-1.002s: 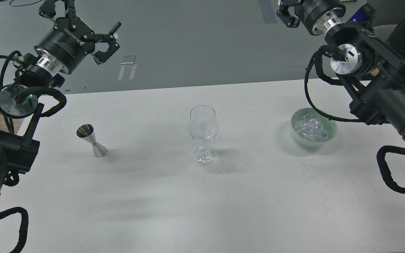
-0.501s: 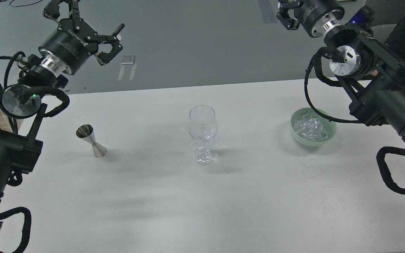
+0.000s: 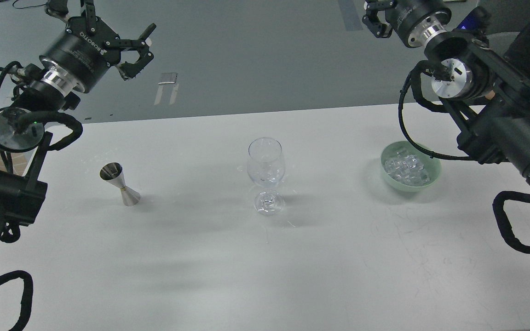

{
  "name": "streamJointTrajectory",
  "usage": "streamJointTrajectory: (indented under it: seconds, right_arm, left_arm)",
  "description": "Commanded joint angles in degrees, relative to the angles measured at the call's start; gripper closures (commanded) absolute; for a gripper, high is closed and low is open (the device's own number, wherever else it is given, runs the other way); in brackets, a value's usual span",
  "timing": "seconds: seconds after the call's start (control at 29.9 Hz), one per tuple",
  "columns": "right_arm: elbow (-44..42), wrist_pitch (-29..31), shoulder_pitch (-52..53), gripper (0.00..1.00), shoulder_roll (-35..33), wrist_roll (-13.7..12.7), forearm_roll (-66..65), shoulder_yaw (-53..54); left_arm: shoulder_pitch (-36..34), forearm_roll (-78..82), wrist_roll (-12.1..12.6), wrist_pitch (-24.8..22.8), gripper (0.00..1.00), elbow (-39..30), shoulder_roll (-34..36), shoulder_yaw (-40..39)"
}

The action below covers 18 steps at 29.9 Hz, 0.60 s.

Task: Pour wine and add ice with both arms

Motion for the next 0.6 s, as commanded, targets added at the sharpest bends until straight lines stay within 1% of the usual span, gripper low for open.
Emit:
streamJointTrajectory:
  seconds: [0.0, 0.2, 0.3, 0.37, 0.4, 0.43, 0.57]
  right_arm:
    - [0.0, -0.1, 0.0, 0.00, -0.1, 0.0, 0.0, -0.1]
    - [0.1, -0.1, 0.0, 0.00, -0.1, 0.0, 0.0, 0.0]
    - [0.0, -0.4, 0.0, 0.00, -0.1, 0.0, 0.0, 0.0]
    - [0.0, -1.0, 0.0, 0.00, -0.1, 0.0, 0.0, -0.1]
    - [0.1, -1.0, 0.0, 0.00, -0.1, 0.0, 0.0, -0.1]
    - [0.0, -1.0, 0.0, 0.00, -0.1, 0.0, 0.0, -0.1]
    - [0.1, -1.1, 0.0, 0.00, -0.1, 0.0, 0.0, 0.0]
  left_arm:
    - [0.2, 0.0, 0.0, 0.0, 0.02, -0.2, 0.0, 0.0]
    - [0.5, -0.9, 0.1, 1.0, 0.02, -0.2, 0.0, -1.7]
    - [2.5, -0.9, 0.1, 2.7, 0.02, -0.9, 0.5, -2.8]
    - [4.8, -1.0, 0.4, 4.0, 0.02, -1.9, 0.7, -5.6]
    - [5.4, -1.0, 0.4, 4.5, 0.02, -2.7, 0.8, -6.4]
    - [7.0, -1.0, 0.7, 5.4, 0.02, -4.9, 1.1, -8.2]
    - [15.3, -2.8, 1.1, 8.1, 0.02, -13.2, 3.3, -12.5]
